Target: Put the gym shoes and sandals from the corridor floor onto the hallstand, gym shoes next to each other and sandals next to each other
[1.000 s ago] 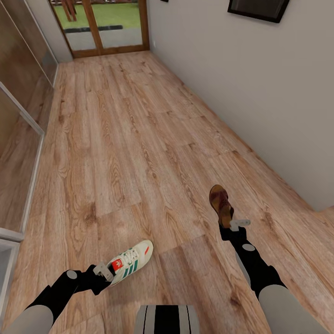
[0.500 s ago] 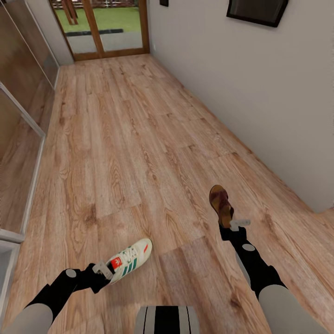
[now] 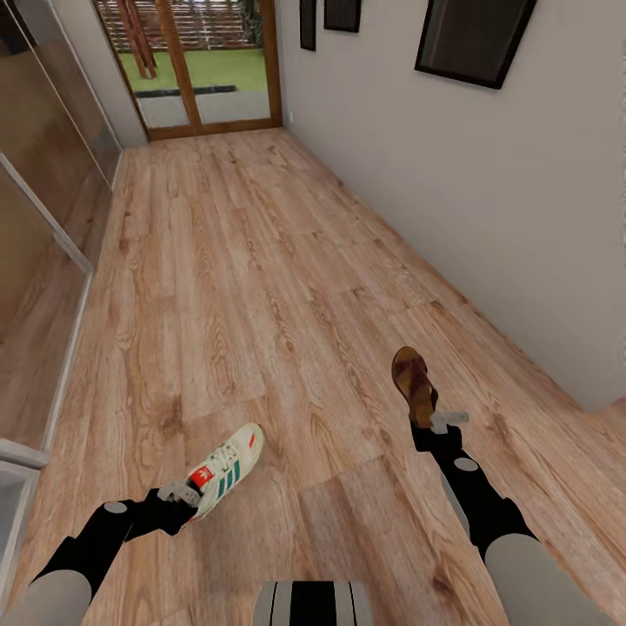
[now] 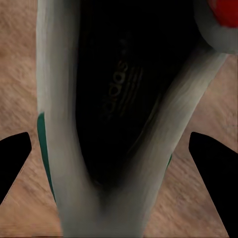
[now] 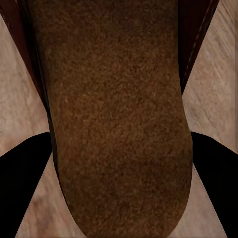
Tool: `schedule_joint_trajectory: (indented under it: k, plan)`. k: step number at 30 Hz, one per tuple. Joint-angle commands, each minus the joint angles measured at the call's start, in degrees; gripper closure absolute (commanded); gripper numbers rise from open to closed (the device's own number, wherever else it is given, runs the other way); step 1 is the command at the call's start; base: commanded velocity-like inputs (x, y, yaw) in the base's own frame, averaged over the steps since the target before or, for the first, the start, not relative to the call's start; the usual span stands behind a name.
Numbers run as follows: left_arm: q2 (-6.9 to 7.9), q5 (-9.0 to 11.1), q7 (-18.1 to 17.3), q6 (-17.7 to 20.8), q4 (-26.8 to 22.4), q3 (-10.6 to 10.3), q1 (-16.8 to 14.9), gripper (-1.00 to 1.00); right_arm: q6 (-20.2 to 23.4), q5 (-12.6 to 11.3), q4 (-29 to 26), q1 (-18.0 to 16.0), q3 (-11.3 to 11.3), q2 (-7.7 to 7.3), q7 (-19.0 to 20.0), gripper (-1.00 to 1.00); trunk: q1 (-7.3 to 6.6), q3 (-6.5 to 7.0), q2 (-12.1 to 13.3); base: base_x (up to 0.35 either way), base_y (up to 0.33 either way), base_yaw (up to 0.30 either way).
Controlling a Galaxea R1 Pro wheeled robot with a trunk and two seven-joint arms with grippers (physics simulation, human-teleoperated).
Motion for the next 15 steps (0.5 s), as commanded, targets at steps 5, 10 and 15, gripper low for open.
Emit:
schedule_joint_trajectory:
  k: [5,10,15]
  plan:
    - [-0.08,0.1,1.8,0.2,0.2,5.0,0.2,1.00,0.0,0.7,0.3,0.0,-0.1,0.09,0.1,1.00,-0.13,1.08,0.1,0.000,0.000,0.000]
    - [-0.08,0.1,2.7,-0.1,0.6,10.3,0.2,1.00,-0.1,0.7,0.4,0.0,-0.1,0.11,0.1,1.00,-0.26,2.18,0.1,0.000,0.000,0.000]
    - [-0.07,0.1,3.2,-1.0,0.6,14.6,0.2,1.00,-0.1,0.6,1.1,0.0,-0.1,0.09,0.1,1.00,-0.39,3.29,0.2,0.000,0.000,0.000]
